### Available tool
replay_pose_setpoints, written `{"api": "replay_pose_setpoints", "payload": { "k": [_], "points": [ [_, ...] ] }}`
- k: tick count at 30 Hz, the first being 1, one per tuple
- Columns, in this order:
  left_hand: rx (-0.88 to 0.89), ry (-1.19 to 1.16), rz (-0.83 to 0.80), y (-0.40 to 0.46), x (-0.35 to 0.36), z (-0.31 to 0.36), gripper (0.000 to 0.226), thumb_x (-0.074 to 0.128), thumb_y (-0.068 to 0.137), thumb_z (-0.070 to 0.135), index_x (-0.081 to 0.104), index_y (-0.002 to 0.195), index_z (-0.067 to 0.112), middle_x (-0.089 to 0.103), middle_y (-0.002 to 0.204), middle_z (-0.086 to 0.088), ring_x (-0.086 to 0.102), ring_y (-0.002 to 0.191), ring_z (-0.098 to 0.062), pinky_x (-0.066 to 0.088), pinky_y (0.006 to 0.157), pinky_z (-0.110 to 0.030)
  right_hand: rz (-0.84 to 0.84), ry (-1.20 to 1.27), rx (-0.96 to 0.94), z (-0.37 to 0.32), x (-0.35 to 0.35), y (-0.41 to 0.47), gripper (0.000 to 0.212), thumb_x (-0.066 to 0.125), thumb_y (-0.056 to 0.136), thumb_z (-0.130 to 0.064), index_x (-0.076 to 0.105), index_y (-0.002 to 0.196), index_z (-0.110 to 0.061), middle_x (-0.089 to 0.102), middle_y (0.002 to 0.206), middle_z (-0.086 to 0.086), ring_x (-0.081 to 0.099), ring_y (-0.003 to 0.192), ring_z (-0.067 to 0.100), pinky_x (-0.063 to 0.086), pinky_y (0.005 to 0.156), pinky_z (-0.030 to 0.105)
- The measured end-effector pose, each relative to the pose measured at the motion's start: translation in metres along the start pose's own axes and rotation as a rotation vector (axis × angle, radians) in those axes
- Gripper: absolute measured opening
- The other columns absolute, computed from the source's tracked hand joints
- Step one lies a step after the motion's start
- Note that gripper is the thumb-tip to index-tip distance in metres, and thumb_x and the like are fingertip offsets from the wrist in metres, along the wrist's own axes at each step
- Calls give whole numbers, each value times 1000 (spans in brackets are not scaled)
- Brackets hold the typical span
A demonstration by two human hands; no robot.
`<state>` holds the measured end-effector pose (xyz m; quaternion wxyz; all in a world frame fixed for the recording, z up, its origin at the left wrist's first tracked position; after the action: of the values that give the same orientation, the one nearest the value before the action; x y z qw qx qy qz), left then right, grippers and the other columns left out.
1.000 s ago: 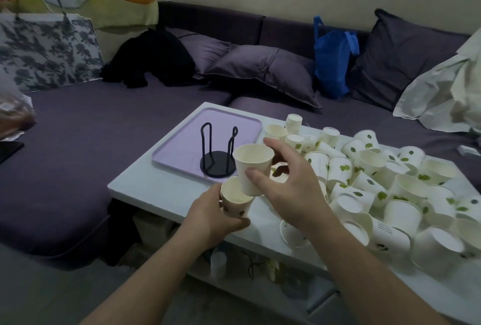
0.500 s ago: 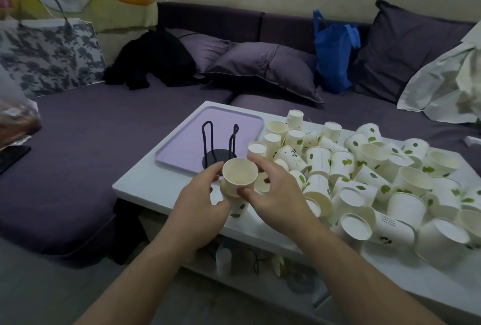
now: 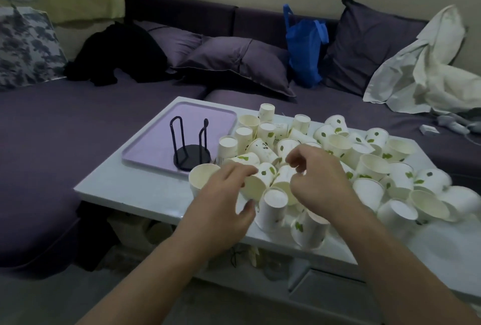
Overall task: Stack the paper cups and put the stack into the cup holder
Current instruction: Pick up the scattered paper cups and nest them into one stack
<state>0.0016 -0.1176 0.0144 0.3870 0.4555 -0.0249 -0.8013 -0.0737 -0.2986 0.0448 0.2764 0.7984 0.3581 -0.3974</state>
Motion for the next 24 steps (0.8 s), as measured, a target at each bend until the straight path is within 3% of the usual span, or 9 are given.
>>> {"api": "replay_pose_setpoints", "payload": {
  "k": [3,6,12,18,21,24],
  "points": [
    [34,116,-157,9,44,13,72,70,97,40,33,159,41,32,164,17,34,148,-9,40,117,-32,-11,-66,15,16,-10,-10,36,63,85,0,69,113,-22,66,110,-3,62,97,16,55,85,32],
    [54,220,-246,14,72,15,70,68,97,47,34,157,40,35,164,11,38,144,-15,42,113,-34,-59,-158,23,29,-14,-19,38,61,87,-6,67,120,-25,63,116,-5,60,102,17,57,91,38],
    [-36,290,-233,22,79,19,58,68,97,46,41,148,38,52,149,8,51,129,-17,49,100,-33,-175,-307,22,46,-23,-29,38,56,95,-28,62,132,-33,61,130,-8,58,117,18,55,97,43],
    [-139,206,-174,20,43,18,66,70,90,56,41,147,40,55,146,9,57,123,-16,56,96,-39,-284,-433,-28,43,-14,-38,50,63,89,-67,62,132,-40,65,124,-12,62,114,17,55,87,39],
    [-184,47,-121,18,19,17,65,74,89,52,49,148,42,55,140,10,58,119,-15,58,97,-37,-325,-493,-56,40,-6,-41,51,70,86,-64,60,130,-40,64,124,-11,62,114,19,55,85,39],
    [-251,-172,-55,18,-6,8,47,74,91,49,60,135,42,61,121,13,66,101,-9,60,81,-27,-352,-548,-89,34,1,-43,37,69,91,-48,62,125,-36,66,117,-6,64,105,22,53,76,37]
  ]
}}
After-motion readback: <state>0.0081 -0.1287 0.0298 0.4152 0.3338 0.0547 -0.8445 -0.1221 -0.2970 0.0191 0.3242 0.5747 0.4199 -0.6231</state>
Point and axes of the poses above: each hand's wrist, its own y-axis towards the middle knuckle, its own x-axis out of the palm, z = x × y, the point moved 6 cm from there along y, towards the middle knuckle
